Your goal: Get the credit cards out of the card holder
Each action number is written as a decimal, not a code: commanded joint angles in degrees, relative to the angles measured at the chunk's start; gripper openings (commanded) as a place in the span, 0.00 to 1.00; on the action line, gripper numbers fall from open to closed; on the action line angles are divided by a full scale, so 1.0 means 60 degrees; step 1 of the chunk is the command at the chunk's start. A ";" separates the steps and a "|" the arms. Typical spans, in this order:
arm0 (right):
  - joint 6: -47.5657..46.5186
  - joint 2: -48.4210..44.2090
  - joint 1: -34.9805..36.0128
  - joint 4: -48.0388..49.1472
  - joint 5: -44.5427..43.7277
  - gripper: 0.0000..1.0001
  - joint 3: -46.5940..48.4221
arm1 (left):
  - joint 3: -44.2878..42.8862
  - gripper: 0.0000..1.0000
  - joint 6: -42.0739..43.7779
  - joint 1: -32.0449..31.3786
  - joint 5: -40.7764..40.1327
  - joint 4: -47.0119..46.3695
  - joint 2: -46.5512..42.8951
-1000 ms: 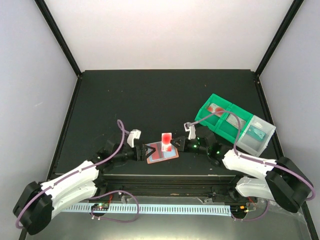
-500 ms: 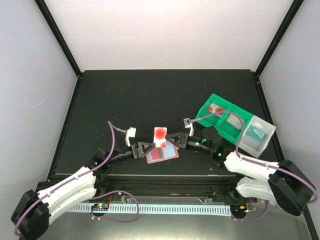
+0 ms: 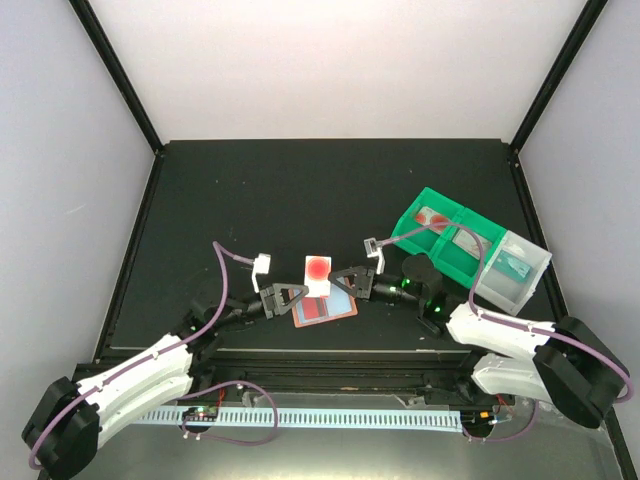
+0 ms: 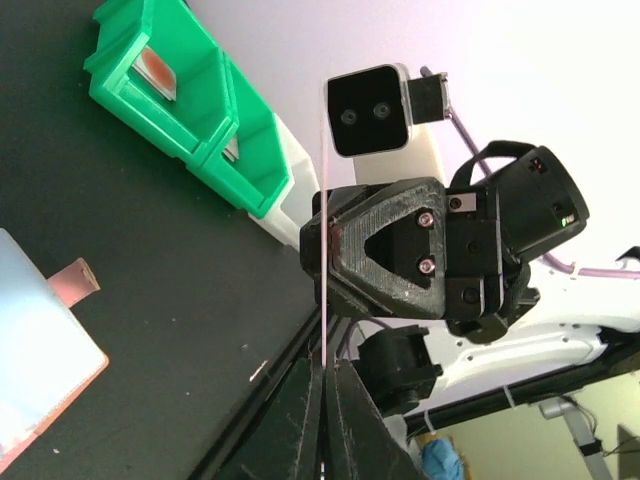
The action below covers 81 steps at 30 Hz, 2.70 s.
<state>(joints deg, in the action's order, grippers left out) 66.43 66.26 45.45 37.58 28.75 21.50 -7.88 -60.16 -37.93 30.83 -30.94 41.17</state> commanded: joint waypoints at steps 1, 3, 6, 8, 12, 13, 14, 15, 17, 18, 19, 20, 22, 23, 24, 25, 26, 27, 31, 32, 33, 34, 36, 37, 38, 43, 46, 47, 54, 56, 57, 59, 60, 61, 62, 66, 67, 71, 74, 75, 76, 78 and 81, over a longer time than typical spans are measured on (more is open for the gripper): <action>-0.1250 -0.0364 0.0049 -0.1055 0.0102 0.14 0.0351 | -0.0350 0.02 0.0927 -0.0008 0.0370 0.0414 -0.0264; -0.2077 -0.0761 0.0045 -0.2264 -0.0185 0.20 0.0635 | -0.0644 0.02 0.1403 0.0006 0.0491 0.1021 -0.0404; -0.3505 -0.1414 -0.0007 -0.4382 -0.0233 0.28 0.1264 | -0.1104 0.01 0.2109 -0.0005 0.0802 0.1928 -0.0619; -0.4520 -0.1677 -0.0043 -0.5758 -0.0221 0.34 0.1880 | -0.1308 0.01 0.2603 0.0010 0.1022 0.2559 -0.0725; -0.6317 -0.1945 -0.0043 -0.8025 -0.0180 0.40 0.3114 | -0.1581 0.02 0.3528 0.0020 0.1624 0.3445 -0.0721; -0.6633 -0.1948 -0.0044 -0.8485 -0.0162 0.41 0.3420 | -0.1630 0.02 0.3732 0.0030 0.1826 0.3626 -0.0668; -0.6949 -0.1927 -0.0033 -0.8953 -0.0158 0.41 0.3685 | -0.1686 0.01 0.3877 0.0028 0.2116 0.3768 -0.0621; -0.7201 -0.1887 -0.0032 -0.9330 -0.0142 0.42 0.3916 | -0.1733 0.02 0.4025 0.0022 0.2384 0.3870 -0.0575; -0.7695 -0.1752 -0.0039 -1.0102 -0.0068 0.45 0.4360 | -0.1800 0.01 0.4218 0.0020 0.2893 0.4034 -0.0509; -0.7909 -0.1692 -0.0043 -1.0360 0.0123 0.47 0.4533 | -0.1826 0.02 0.4324 0.0019 0.3117 0.4113 -0.0508; -0.8123 -0.1611 -0.0033 -1.0599 0.0365 0.49 0.4679 | -0.1866 0.01 0.4431 0.0015 0.3264 0.4255 -0.0528; -0.8365 -0.1526 -0.0033 -1.0849 0.0635 0.52 0.4844 | -0.1917 0.01 0.4526 0.0011 0.3363 0.4412 -0.0553; -0.8769 -0.1281 -0.0046 -1.1405 0.0962 0.53 0.5149 | -0.2036 0.02 0.4802 0.0021 0.3529 0.4844 -0.0590; -0.8933 -0.1199 -0.0040 -1.1616 0.1017 0.53 0.5283 | -0.2077 0.01 0.4884 0.0023 0.3608 0.4980 -0.0599; -0.9058 -0.1113 -0.0032 -1.1794 0.1067 0.53 0.5359 | -0.2073 0.02 0.4839 0.0016 0.3708 0.4920 -0.0593; -0.9178 -0.1039 -0.0031 -1.1941 0.1128 0.53 0.5434 | -0.2020 0.01 0.4715 0.0011 0.3850 0.4726 -0.0560; -0.9263 -0.0950 -0.0042 -1.2058 0.1216 0.52 0.5498 | -0.1956 0.02 0.4598 0.0022 0.3956 0.4515 -0.0518; -0.9358 -0.0874 -0.0040 -1.2217 0.1328 0.50 0.5554 | -0.1926 0.02 0.4523 0.0023 0.4048 0.4406 -0.0474; -0.9578 -0.0610 -0.0034 -1.2478 0.1738 0.41 0.5742 | -0.1917 0.02 0.4434 -0.0001 0.4336 0.4202 -0.0319; -0.9646 -0.0575 -0.0043 -1.2477 0.1872 0.39 0.5757 | -0.1887 0.02 0.4388 -0.0004 0.4409 0.4090 -0.0303; -0.9695 -0.0557 -0.0034 -1.2437 0.2053 0.37 0.5751 | -0.1861 0.01 0.4325 0.0005 0.4458 0.3985 -0.0288; -0.9695 -0.0542 -0.0039 -1.2388 0.2134 0.37 0.5752 | -0.1852 0.02 0.4303 -0.0001 0.4475 0.3946 -0.0277; -0.9712 -0.0504 -0.0039 -1.2354 0.2373 0.36 0.5752 | -0.1838 0.02 0.4303 -0.0011 0.4473 0.3916 -0.0283; -0.9710 -0.0479 -0.0041 -1.2341 0.2452 0.36 0.5751 | -0.1825 0.02 0.4298 -0.0009 0.4479 0.3906 -0.0293; -0.9728 -0.0450 -0.0033 -1.2330 0.2546 0.36 0.5743 | -0.1811 0.02 0.4297 -0.0019 0.4470 0.3873 -0.0309; -0.9736 -0.0217 -0.0035 -1.2252 0.3023 0.34 0.5704 | -0.1705 0.02 0.4214 -0.0015 0.4414 0.3700 -0.0350; -0.9736 -0.0187 -0.0035 -1.2153 0.3159 0.34 0.5659 | -0.1690 0.01 0.4199 -0.0009 0.4442 0.3665 -0.0372; -0.9702 -0.0220 -0.0039 -1.2096 0.3114 0.32 0.5616 | -0.1682 0.02 0.4197 -0.0014 0.4442 0.3663 -0.0385; -0.9167 -0.0669 -0.0035 -1.1181 0.3415 0.01 0.5198 | -0.1697 0.03 0.4210 -0.0006 0.4323 0.3780 -0.0415; -0.8995 -0.0857 -0.0031 -1.0929 0.3308 0.01 0.5071 | -0.1847 0.25 0.4281 0.0002 0.3850 0.4167 -0.0489; -0.8811 -0.0983 -0.0039 -1.0786 0.3161 0.01 0.4992 | -0.1951 0.45 0.4304 0.0008 0.3601 0.4432 -0.0561; -0.8582 -0.1242 -0.0056 -1.0670 0.2910 0.01 0.4884 | -0.2143 0.67 0.4303 -0.0001 0.3165 0.4909 -0.0777; -0.8458 -0.1373 -0.0055 -1.0638 0.2737 0.01 0.4853 | -0.2255 0.73 0.4276 -0.0005 0.2958 0.5102 -0.0921; -0.8323 -0.1496 -0.0054 -1.0605 0.2543 0.01 0.4798 | -0.2348 0.79 0.4258 0.0003 0.2739 0.5263 -0.1078; -0.8191 -0.1619 -0.0063 -1.0549 0.2330 0.01 0.4721 | -0.2418 0.82 0.4236 0.0002 0.2462 0.5435 -0.1260; -0.7576 -0.2148 -0.0117 -1.0396 0.0989 0.01 0.4404 | -0.2624 0.99 0.4249 0.0003 0.0934 0.6293 -0.2004; -0.7440 -0.2259 -0.0139 -1.0375 0.0523 0.01 0.4359 | -0.2651 0.99 0.4289 0.0006 0.0521 0.6512 -0.2142; -0.6607 -0.2702 -0.0445 -1.0234 -0.1239 0.01 0.4310 | -0.2618 0.99 0.3994 0.0019 -0.0790 0.6844 -0.2458; -0.6201 -0.3019 -0.0815 -1.0108 -0.2146 0.01 0.4332 | -0.2541 0.99 0.3993 0.0022 -0.1048 0.6748 -0.2327; -0.6118 -0.3077 -0.0873 -1.0121 -0.2626 0.01 0.4366 | -0.2547 0.99 0.4049 0.0034 -0.1063 0.6760 -0.2191; -0.6075 -0.3111 -0.0924 -1.0170 -0.2963 0.01 0.4402 | -0.2571 0.99 0.4105 0.0032 -0.1091 0.6798 -0.2024; -0.5944 -0.3135 -0.1094 -1.0292 -0.3538 0.01 0.4486 | -0.2572 0.99 0.4207 0.0034 -0.1099 0.6804 -0.1656; -0.5762 -0.3158 -0.1526 -1.0177 -0.4171 0.01 0.4419 | -0.2438 0.99 0.4256 0.0041 -0.1052 0.6570 -0.1239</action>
<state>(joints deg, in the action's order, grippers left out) 28.95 47.86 38.89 -24.97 13.39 47.53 -21.98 -35.57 -37.91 26.48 8.49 31.16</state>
